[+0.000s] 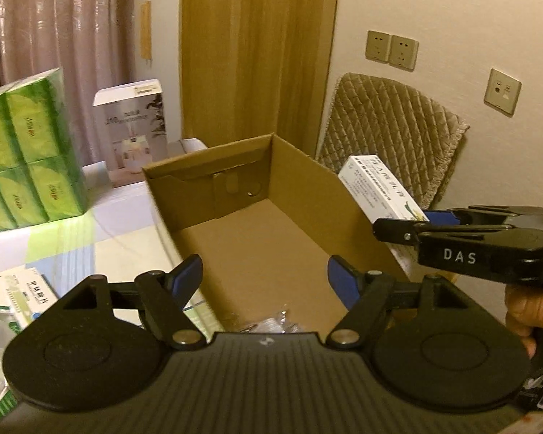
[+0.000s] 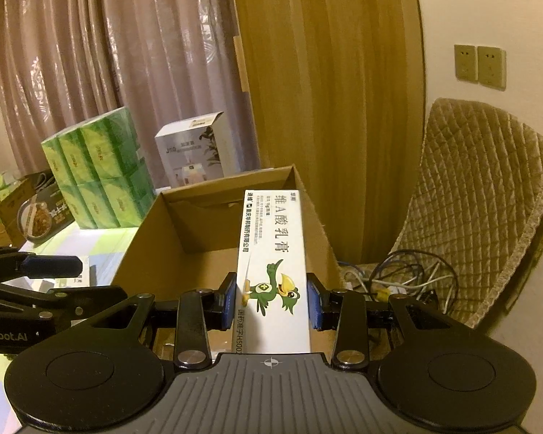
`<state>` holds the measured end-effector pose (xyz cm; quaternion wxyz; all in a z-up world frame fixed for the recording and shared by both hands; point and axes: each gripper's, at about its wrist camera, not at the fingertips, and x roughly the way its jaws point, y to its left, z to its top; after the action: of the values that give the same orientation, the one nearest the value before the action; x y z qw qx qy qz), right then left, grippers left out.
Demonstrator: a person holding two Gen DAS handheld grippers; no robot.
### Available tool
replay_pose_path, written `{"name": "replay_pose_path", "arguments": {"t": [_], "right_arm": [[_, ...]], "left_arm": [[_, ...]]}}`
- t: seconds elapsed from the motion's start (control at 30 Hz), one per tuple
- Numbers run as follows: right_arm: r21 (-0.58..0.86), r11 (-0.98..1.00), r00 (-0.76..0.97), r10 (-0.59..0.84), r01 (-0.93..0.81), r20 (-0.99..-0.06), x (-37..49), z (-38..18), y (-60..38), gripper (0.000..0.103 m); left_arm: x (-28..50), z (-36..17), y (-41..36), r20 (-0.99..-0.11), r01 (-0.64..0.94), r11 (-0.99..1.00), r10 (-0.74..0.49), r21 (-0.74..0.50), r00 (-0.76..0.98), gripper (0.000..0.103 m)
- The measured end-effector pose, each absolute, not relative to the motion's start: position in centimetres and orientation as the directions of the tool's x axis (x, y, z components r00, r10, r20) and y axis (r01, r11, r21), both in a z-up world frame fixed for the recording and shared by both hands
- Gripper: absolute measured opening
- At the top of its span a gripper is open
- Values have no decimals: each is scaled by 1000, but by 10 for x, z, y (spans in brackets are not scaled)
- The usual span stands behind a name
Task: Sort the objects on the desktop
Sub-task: 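Open both tools to drop the medicine box and pad into the cardboard box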
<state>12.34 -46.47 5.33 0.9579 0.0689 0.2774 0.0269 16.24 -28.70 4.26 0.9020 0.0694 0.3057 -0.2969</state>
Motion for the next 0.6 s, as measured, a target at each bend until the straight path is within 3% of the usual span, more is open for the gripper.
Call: {"name": "replay_pose_path", "arguments": {"t": [0.6], "right_arm": [[125,992,829,98,-34,-551,132,47,-451,35]], "left_arm": [[158,42,-278,-596,561,824,-487,-73,638,72]]}}
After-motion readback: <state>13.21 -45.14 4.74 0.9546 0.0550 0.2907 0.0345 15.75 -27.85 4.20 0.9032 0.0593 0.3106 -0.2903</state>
